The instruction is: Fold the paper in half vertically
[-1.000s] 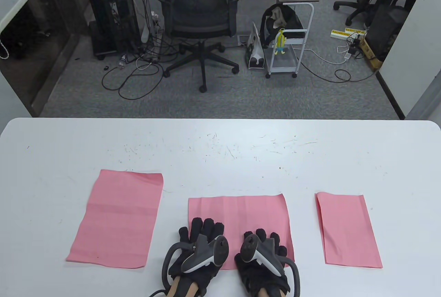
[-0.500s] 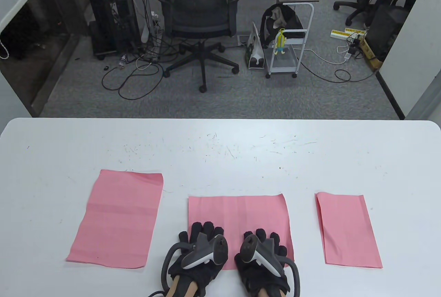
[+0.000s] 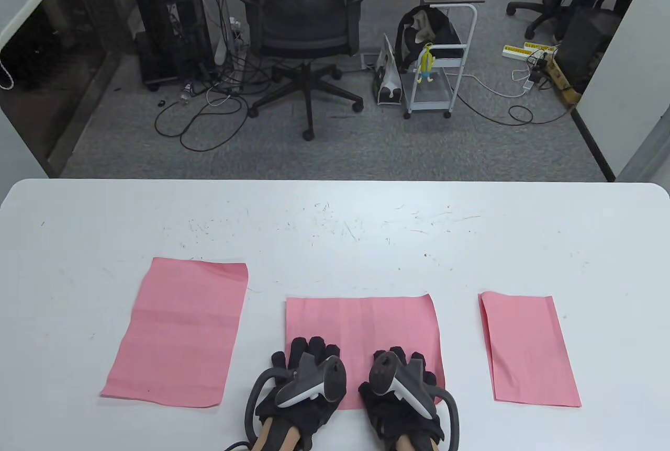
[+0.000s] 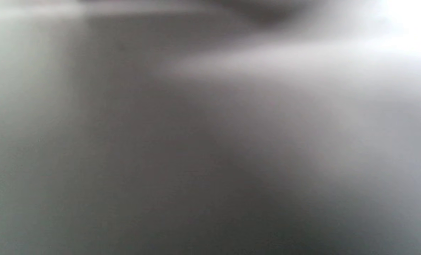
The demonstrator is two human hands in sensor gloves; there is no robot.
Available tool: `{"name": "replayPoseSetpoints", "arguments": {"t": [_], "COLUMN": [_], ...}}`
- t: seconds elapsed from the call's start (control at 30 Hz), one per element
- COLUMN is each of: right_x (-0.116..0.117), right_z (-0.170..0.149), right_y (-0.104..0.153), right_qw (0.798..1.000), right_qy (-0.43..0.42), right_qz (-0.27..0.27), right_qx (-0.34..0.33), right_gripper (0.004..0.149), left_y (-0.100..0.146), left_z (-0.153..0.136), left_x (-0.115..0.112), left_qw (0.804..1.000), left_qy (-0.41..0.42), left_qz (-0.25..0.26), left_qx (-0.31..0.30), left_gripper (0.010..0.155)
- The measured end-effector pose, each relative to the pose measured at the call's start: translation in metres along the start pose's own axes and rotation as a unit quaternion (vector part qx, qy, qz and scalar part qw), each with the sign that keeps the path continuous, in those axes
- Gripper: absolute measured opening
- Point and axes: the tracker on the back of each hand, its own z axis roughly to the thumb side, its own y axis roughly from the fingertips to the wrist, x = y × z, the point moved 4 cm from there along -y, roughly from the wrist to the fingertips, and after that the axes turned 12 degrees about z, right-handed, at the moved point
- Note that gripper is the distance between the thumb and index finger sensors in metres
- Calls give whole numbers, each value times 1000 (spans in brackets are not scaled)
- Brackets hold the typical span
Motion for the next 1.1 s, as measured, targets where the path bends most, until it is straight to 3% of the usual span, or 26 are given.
{"name": "replayPoseSetpoints", "arguments": {"t": [0.1, 0.23, 0.3, 0.4, 0.5, 0.57, 0.83, 1.1], "right_x": [-16, -59, -83, -115, -131, -134, -128, -117], "right_z": [-4, -14, -21, -29, -39, -43, -58, -57], "right_y": [7, 10, 8, 0, -17, -30, -69, -83], "right_qw": [998, 998, 994, 990, 986, 981, 988, 989], "right_qy": [-47, -50, -95, -132, -160, -189, -133, -83], "right_qz": [2, -36, -34, -47, -38, -23, -39, -30], "right_qx": [-42, -28, -31, -21, -5, -27, 70, 119], "right_gripper": [72, 71, 72, 73, 74, 73, 75, 80], "left_y": [0, 0, -1, -1, -1, -1, -1, -1], "left_z": [0, 0, 0, 1, 1, 2, 2, 3], "left_x": [0, 0, 0, 1, 1, 1, 1, 0], "left_qw": [1000, 1000, 1000, 1000, 1000, 1000, 1000, 1000], "left_qy": [-4, -9, -8, -20, -23, -22, -30, -25], "left_qz": [-1, -2, -3, -4, -3, -4, -3, -4], "left_qx": [0, 1, 1, 1, 1, 1, 2, 1], "left_gripper": [79, 79, 79, 79, 79, 80, 80, 79]}}
